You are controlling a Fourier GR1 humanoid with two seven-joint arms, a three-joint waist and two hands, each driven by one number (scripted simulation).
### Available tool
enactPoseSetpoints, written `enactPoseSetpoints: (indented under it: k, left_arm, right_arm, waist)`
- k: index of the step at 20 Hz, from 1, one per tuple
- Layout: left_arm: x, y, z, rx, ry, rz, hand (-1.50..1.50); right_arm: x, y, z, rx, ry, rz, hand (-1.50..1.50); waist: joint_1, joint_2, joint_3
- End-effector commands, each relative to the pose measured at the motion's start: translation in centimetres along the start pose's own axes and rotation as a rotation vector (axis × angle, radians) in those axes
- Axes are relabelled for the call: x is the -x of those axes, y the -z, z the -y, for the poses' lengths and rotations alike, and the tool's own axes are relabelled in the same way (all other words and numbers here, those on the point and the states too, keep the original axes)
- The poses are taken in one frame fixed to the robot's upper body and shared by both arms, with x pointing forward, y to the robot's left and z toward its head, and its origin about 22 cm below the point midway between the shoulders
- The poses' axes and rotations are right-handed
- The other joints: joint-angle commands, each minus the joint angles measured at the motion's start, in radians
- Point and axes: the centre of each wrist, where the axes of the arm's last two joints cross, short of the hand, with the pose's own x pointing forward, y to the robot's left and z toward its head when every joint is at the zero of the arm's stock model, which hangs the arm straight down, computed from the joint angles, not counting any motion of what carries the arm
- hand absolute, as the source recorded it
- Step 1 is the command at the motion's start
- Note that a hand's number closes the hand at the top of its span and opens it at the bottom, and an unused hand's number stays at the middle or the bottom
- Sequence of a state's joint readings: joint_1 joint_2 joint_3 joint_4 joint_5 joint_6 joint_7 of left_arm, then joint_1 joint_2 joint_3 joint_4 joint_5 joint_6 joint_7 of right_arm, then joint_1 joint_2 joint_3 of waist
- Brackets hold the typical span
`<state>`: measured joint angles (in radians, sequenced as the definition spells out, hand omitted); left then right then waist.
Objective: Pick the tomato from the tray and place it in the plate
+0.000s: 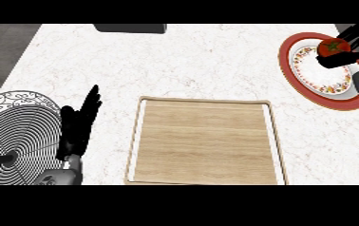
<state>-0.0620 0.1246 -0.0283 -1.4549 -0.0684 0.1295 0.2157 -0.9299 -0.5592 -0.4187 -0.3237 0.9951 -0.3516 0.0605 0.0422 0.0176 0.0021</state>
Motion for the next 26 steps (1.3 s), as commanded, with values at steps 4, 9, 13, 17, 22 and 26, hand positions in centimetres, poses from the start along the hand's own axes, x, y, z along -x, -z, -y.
enactPoseSetpoints:
  k: [4, 9, 13, 17, 22, 26]
  left_arm:
    - [-0.5, 0.1, 1.9, 0.029, 0.000, 0.018, 0.00]
    - [-0.2, 0.5, 2.2, 0.001, -0.005, 0.015, 0.00]
    - [-0.6, 0.7, 1.0, 0.012, -0.008, 0.001, 0.00]
    - [-0.7, 0.7, 1.0, -0.006, -0.018, 0.004, 0.00]
    - [0.3, -0.2, 0.5, -0.009, -0.017, 0.012, 0.00]
    - [1.0, -1.1, -0.3, -0.010, -0.008, -0.011, 0.00]
  right_arm:
    - [3.0, -0.3, -0.7, -0.264, 0.030, -0.069, 1.50]
    - [5.5, -1.5, -2.3, -0.380, -0.009, -0.072, -1.50]
    - [7.5, -0.6, 0.5, -0.376, 0.112, 0.074, -1.50]
    - [5.2, -0.1, 0.7, -0.212, 0.407, 0.176, -1.50]
    - [7.6, -0.2, 1.5, -0.107, 0.751, 0.154, -1.50]
    - [10.2, -1.0, 1.4, -0.139, 0.840, 0.150, -1.50]
  waist:
    - [0.019, 0.011, 0.002]
    - [0.017, 0.013, 0.003]
    - [0.001, 0.007, 0.003]
    - [-0.010, 0.004, 0.004]
    - [-0.015, -0.002, 0.003]
    - [-0.007, -0.004, 0.002]
